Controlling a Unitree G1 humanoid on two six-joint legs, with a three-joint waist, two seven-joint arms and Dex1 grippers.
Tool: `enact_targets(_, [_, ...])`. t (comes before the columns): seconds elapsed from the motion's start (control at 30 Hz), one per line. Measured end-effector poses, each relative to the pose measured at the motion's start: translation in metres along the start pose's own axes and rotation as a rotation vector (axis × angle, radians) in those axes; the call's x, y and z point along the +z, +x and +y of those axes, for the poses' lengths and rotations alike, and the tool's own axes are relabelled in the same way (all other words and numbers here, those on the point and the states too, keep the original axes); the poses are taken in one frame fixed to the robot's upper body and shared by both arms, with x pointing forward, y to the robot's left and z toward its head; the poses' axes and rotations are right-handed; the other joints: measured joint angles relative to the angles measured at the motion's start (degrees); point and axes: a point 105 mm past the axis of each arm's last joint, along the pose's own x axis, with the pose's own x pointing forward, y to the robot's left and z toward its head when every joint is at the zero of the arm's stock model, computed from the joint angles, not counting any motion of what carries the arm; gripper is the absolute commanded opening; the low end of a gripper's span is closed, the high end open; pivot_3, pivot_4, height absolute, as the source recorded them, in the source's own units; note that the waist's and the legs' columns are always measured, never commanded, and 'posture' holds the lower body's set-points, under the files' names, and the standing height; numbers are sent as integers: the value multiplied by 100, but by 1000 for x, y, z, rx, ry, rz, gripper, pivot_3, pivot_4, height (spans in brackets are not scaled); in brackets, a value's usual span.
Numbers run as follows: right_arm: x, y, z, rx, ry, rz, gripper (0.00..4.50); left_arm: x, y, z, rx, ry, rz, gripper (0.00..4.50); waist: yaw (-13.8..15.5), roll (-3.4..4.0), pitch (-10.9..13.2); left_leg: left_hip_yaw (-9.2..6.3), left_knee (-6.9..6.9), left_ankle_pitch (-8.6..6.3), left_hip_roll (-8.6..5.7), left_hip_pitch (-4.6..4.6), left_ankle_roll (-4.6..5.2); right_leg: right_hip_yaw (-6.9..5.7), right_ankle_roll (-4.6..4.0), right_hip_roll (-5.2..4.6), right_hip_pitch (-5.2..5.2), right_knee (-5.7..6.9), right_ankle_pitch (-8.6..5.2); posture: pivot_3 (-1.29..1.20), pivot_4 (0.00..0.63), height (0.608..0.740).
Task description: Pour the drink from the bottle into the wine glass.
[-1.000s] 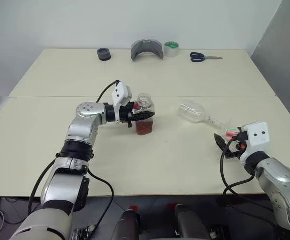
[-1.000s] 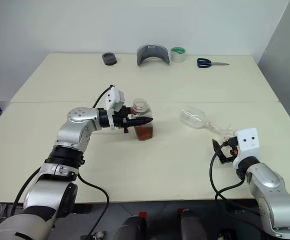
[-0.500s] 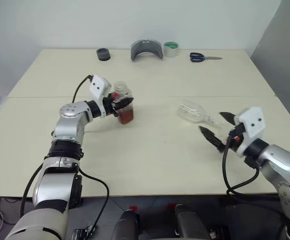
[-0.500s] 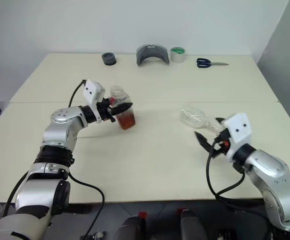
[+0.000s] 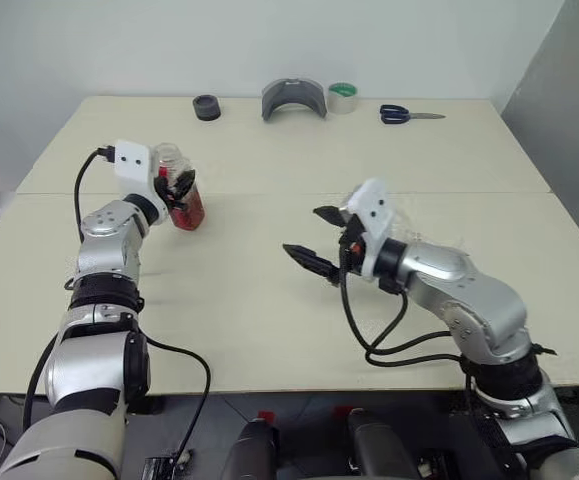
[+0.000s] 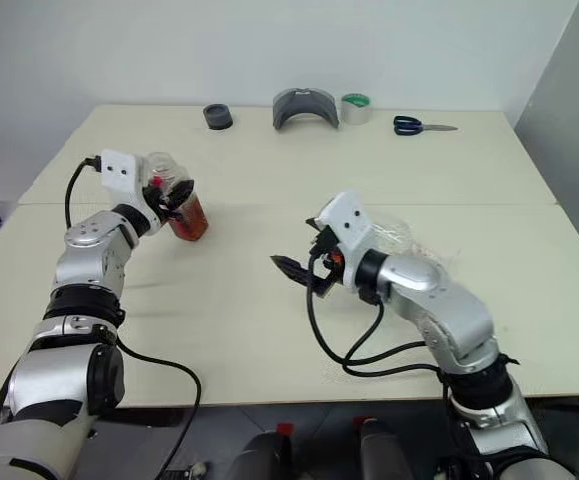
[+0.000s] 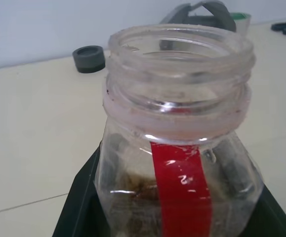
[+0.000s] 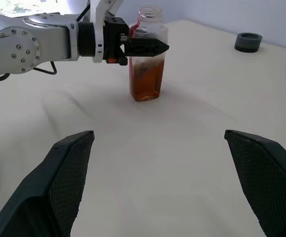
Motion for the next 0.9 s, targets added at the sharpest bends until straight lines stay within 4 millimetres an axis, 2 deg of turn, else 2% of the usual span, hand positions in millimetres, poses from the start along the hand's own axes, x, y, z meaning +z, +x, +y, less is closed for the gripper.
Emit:
enact_targets(0.1, [-4,6,1,4,-5,16,4500,-2,-3,2,9,-11,-11,1733,-3,0,0,1,0,0,0,1,0,1,0,1,0,2,0,0,150,740])
enact_targets(0.27, [3,13,-1,-3,-26,-4,4500,-5,-7,5,30,-14,-30,1733,-14,0,-1,1,-1,0,0,5,0,1,-1,1,-1,4,0,0,150,740])
enact_targets(0.4, [2,16,3,10,-30,0,4500,-8,-11,7,54,-8,-34,3067,-17,1,-2,1,-2,0,0,7,0,4,-1,1,-1,5,0,0,150,740])
enact_targets(0.53, [2,16,4,20,-30,-1,4500,-32,-18,6,65,-26,23,4334,-6,1,-2,-2,-1,0,1,3,0,0,-1,1,-1,4,1,0,150,740])
enact_targets(0.57, [2,16,5,22,-29,-2,4500,-37,-18,3,61,-31,31,4486,2,0,-2,-4,-1,0,1,1,0,-2,-1,1,-1,3,1,0,150,740])
enact_targets(0.77, [2,16,6,26,-30,-3,4500,-28,-19,-3,41,-5,-6,4486,7,-1,-3,-3,-2,0,1,2,0,0,-1,-2,-1,3,1,0,150,740])
enact_targets(0.9, [-1,14,5,23,-32,7,4500,-37,-22,-7,41,-11,5,4486,1,-1,-3,-1,-2,0,1,3,0,1,-1,0,-1,3,1,0,150,740])
